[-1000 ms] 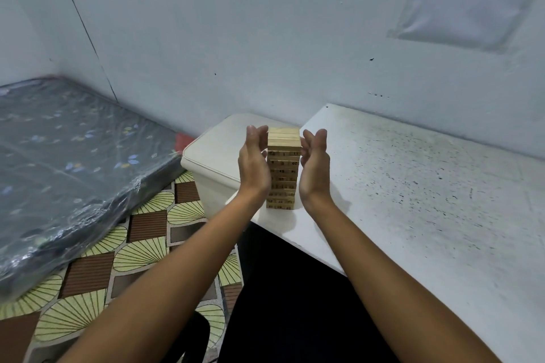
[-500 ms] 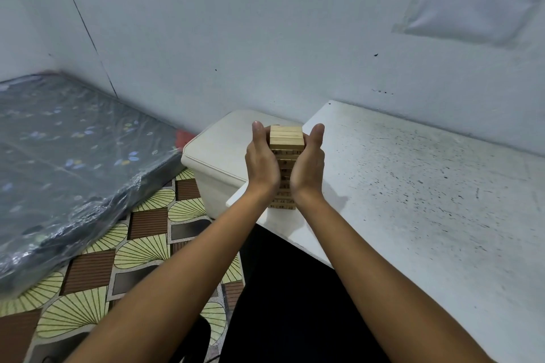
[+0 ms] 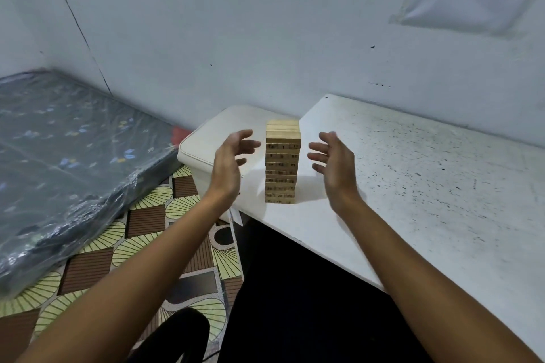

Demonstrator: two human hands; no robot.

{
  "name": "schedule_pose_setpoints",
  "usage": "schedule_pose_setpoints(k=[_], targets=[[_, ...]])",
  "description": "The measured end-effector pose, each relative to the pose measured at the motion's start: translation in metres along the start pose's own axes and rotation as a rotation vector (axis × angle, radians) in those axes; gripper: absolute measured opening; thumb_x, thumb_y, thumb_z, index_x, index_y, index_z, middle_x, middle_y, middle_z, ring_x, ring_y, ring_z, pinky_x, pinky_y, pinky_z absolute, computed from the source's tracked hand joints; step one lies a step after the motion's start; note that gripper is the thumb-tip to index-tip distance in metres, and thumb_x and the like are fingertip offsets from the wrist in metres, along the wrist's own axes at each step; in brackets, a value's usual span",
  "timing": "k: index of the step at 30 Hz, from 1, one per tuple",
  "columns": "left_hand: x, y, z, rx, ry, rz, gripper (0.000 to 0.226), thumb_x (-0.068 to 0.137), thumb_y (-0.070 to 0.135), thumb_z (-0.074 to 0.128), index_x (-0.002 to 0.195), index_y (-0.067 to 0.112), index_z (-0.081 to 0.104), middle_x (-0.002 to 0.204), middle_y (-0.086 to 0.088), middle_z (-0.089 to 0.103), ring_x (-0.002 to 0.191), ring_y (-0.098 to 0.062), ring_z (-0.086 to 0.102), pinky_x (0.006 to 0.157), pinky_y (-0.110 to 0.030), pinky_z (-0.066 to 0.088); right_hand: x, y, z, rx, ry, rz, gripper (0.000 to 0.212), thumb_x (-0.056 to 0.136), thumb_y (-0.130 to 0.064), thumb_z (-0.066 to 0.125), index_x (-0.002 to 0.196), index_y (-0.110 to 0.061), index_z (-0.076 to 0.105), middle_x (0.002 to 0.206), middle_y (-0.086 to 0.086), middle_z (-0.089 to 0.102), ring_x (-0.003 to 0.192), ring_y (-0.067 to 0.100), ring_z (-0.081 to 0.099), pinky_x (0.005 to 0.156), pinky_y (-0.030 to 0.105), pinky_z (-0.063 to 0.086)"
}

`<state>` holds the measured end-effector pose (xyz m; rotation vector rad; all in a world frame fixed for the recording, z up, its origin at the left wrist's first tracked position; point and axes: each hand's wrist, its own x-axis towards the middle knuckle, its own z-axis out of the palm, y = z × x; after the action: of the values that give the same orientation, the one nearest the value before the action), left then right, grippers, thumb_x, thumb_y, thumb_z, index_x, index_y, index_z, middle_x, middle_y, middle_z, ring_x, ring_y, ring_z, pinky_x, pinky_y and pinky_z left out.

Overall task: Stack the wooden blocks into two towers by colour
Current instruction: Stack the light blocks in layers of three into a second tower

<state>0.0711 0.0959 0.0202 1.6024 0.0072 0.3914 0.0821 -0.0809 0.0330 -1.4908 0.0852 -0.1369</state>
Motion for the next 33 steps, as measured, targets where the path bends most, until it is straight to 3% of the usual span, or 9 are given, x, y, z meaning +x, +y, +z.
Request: schedule_pose_setpoints(k=[2, 5, 8, 12, 17, 20, 24, 30, 33], targets=[[-0.005, -0.008, -0.016, 0.139, -0.115, -0.019, 0.043, 0.082, 0.036, 0.041, 0.121, 0.023, 0.055, 0.103, 0.007, 0.068, 0.102, -0.012, 0.060, 0.088, -0.030, 0.045, 0.003, 0.008, -0.020, -0.165, -0.077, -0.007, 0.035, 0.099, -0.018, 0.046, 0.133, -0.013, 0.052, 0.112, 0.007, 0.068, 0.097, 0.018, 0.064, 0.087, 0.036, 0.049], [-0.014, -0.016, -0.030, 0.324, -0.334, -0.049, 0.061, 0.080, 0.024, 0.067, 0.135, 0.031, 0.043, 0.112, 0.016, 0.062, 0.105, -0.006, 0.059, 0.091, -0.029, 0.043, 0.003, 0.021, -0.044, -0.408, -0.331, -0.035, 0.068, 0.088, -0.003, 0.060, 0.149, -0.019, 0.033, 0.119, 0.003, 0.066, 0.104, 0.013, 0.062, 0.094, 0.033, 0.049], [-0.013, -0.022, -0.029, 0.505, -0.497, -0.057, 0.097, 0.071, 0.023, 0.085, 0.148, 0.027, 0.026, 0.118, 0.015, 0.054, 0.115, -0.005, 0.048, 0.102, -0.030, 0.035, -0.004, 0.027, -0.045, -0.628, -0.521, -0.081, 0.101, 0.077, -0.018, 0.078, 0.153, -0.032, 0.012, 0.132, -0.003, 0.058, 0.120, 0.012, 0.053, 0.104, 0.032, 0.040], [-0.004, -0.023, -0.022, 0.598, -0.522, -0.029, 0.123, 0.050, 0.048, 0.088, 0.150, 0.027, 0.019, 0.120, 0.013, 0.052, 0.119, -0.003, 0.046, 0.116, -0.051, 0.025, -0.006, 0.027, -0.029, -0.674, -0.555, -0.100, 0.129, 0.065, -0.029, 0.089, 0.153, -0.034, -0.006, 0.135, -0.001, 0.055, 0.127, 0.010, 0.046, 0.102, 0.025, 0.030], [0.002, -0.020, -0.015, 0.526, -0.541, 0.000, 0.116, 0.056, 0.020, 0.094, 0.148, 0.023, 0.024, 0.123, 0.008, 0.056, 0.108, 0.020, 0.046, 0.107, -0.032, 0.039, -0.006, 0.030, -0.021, -0.604, -0.533, -0.107, 0.134, 0.062, -0.030, 0.087, 0.149, -0.044, -0.014, 0.122, -0.009, 0.061, 0.123, 0.010, 0.051, 0.105, 0.033, 0.038], [0.004, -0.021, -0.013, 0.492, -0.546, -0.007, 0.113, 0.056, 0.016, 0.094, 0.146, 0.021, 0.026, 0.118, 0.014, 0.057, 0.109, 0.016, 0.050, 0.102, -0.028, 0.042, -0.005, 0.032, -0.018, -0.593, -0.528, -0.129, 0.134, 0.063, -0.030, 0.086, 0.148, -0.046, -0.016, 0.116, -0.012, 0.062, 0.119, 0.010, 0.054, 0.107, 0.043, 0.040], [0.005, -0.023, -0.011, 0.455, -0.559, -0.002, 0.108, 0.058, 0.009, 0.092, 0.144, 0.020, 0.029, 0.116, 0.018, 0.057, 0.107, 0.014, 0.053, 0.097, -0.025, 0.045, -0.002, 0.034, -0.017, -0.574, -0.531, -0.126, 0.133, 0.063, -0.029, 0.085, 0.147, -0.048, -0.017, 0.110, -0.014, 0.063, 0.114, 0.007, 0.056, 0.106, 0.043, 0.042], [0.007, -0.026, -0.010, 0.444, -0.544, -0.003, 0.104, 0.056, 0.008, 0.092, 0.142, 0.016, 0.034, 0.113, 0.016, 0.060, 0.103, 0.014, 0.056, 0.084, -0.005, 0.044, 0.002, 0.041, -0.014, -0.557, -0.519, -0.117, 0.131, 0.061, -0.030, 0.083, 0.146, -0.050, -0.014, 0.110, -0.013, 0.065, 0.114, 0.010, 0.058, 0.101, 0.044, 0.047], [0.007, -0.024, -0.008, 0.441, -0.544, 0.003, 0.107, 0.048, 0.025, 0.091, 0.140, 0.016, 0.037, 0.112, 0.018, 0.060, 0.102, 0.014, 0.056, 0.083, -0.005, 0.044, 0.003, 0.042, -0.014, -0.551, -0.517, -0.131, 0.129, 0.059, -0.032, 0.082, 0.148, -0.049, -0.009, 0.107, -0.011, 0.066, 0.111, 0.011, 0.061, 0.098, 0.045, 0.050]])
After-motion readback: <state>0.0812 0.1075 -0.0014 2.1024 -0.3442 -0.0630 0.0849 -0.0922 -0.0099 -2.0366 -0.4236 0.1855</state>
